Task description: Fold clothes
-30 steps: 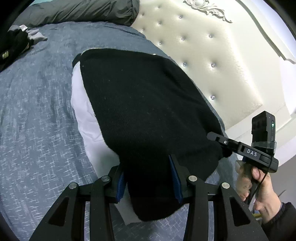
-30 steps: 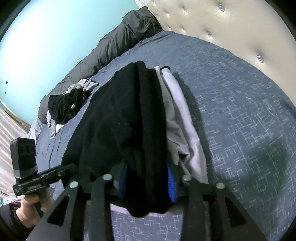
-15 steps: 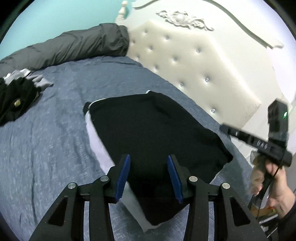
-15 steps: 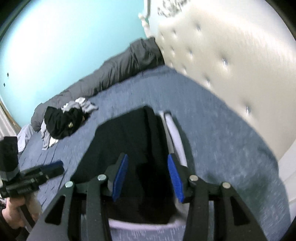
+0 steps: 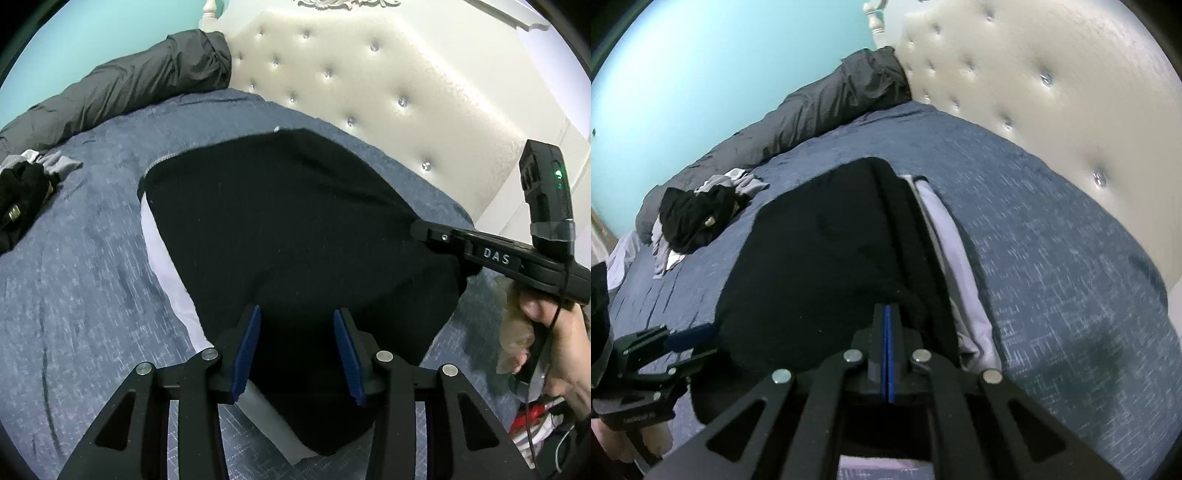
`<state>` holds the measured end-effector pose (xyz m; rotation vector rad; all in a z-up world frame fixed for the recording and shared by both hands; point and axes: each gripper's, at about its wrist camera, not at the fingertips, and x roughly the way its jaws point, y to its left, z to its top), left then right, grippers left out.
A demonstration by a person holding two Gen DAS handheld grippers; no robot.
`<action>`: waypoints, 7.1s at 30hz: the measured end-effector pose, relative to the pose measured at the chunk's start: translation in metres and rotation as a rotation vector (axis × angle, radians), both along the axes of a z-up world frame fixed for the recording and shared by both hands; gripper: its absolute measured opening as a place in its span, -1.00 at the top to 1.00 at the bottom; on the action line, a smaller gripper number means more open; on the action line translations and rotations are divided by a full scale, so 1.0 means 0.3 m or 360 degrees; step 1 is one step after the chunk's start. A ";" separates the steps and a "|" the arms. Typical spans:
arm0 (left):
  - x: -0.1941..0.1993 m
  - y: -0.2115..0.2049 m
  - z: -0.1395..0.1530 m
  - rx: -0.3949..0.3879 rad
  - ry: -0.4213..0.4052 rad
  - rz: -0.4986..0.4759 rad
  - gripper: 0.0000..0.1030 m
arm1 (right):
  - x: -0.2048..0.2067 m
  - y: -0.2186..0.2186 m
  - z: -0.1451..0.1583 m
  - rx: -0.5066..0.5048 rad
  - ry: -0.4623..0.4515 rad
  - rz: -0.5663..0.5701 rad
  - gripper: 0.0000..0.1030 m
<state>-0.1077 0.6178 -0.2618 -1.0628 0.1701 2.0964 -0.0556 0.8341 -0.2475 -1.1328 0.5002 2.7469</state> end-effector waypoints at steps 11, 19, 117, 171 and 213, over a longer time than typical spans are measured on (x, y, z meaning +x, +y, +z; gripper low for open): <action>-0.008 0.000 -0.003 -0.0016 -0.0014 0.0000 0.15 | 0.034 0.045 0.070 -0.0091 0.0048 -0.0108 1.00; -0.002 -0.012 0.009 -0.0003 -0.0019 -0.0004 0.15 | 0.123 -0.111 0.122 -0.0057 0.0137 0.0138 1.00; 0.115 -0.128 0.219 0.0103 -0.0007 -0.0015 0.14 | 0.269 -0.042 0.243 -0.0006 0.0152 -0.0333 1.00; 0.659 -0.581 0.793 0.0265 0.0336 -0.0066 -0.40 | 0.911 -0.632 0.784 0.0189 0.0351 -0.0398 0.91; 0.776 -0.787 0.775 0.0310 0.0368 -0.0011 -0.99 | 1.053 -0.860 0.757 0.0305 0.0368 -0.0454 -0.96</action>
